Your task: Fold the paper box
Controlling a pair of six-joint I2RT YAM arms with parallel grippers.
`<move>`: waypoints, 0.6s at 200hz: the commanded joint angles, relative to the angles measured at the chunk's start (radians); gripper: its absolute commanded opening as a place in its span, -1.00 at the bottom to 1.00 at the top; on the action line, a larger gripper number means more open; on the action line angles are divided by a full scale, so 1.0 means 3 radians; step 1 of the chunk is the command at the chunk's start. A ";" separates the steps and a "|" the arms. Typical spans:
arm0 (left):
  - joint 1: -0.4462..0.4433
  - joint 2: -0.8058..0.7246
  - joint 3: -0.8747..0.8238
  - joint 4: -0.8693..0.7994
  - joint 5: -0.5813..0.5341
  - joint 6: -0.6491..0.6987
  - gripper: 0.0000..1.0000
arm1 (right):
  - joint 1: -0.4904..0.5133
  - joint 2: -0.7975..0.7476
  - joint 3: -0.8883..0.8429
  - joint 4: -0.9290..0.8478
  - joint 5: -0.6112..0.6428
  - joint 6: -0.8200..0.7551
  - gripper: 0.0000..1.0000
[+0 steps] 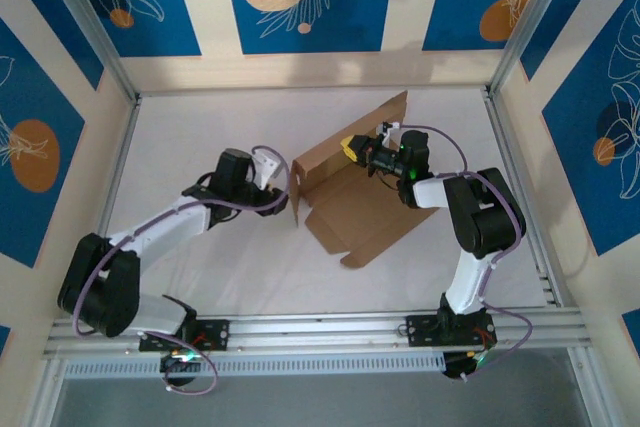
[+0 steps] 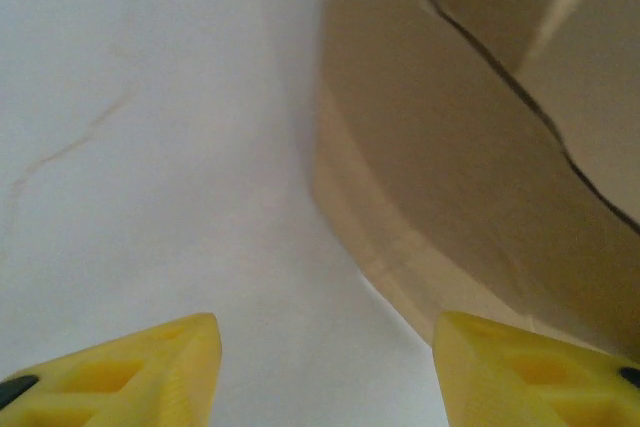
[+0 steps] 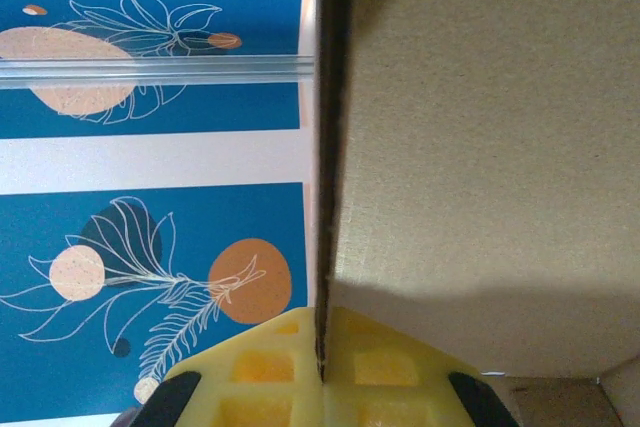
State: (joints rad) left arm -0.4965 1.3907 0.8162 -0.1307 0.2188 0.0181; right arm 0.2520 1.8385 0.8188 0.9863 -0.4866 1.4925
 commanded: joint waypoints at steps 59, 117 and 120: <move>-0.0338 0.0221 0.0015 0.0624 -0.0392 -0.0086 0.33 | 0.0066 0.0089 0.0079 -0.0170 0.0021 -0.0033 -1.00; -0.0399 0.0500 0.0062 0.1120 -0.0670 -0.0023 0.41 | 0.0126 0.0099 0.0019 -0.0123 -0.0018 0.0020 -1.00; -0.0409 0.0509 0.0066 0.1147 -0.0685 -0.0015 0.42 | 0.0125 0.0102 0.0017 -0.0123 -0.0022 0.0020 -1.00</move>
State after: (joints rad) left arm -0.5991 1.5108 0.8162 0.1059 0.0769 0.0002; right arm 0.2714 1.8442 0.8303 0.9794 -0.4725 1.4971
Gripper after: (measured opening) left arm 0.699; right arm 0.065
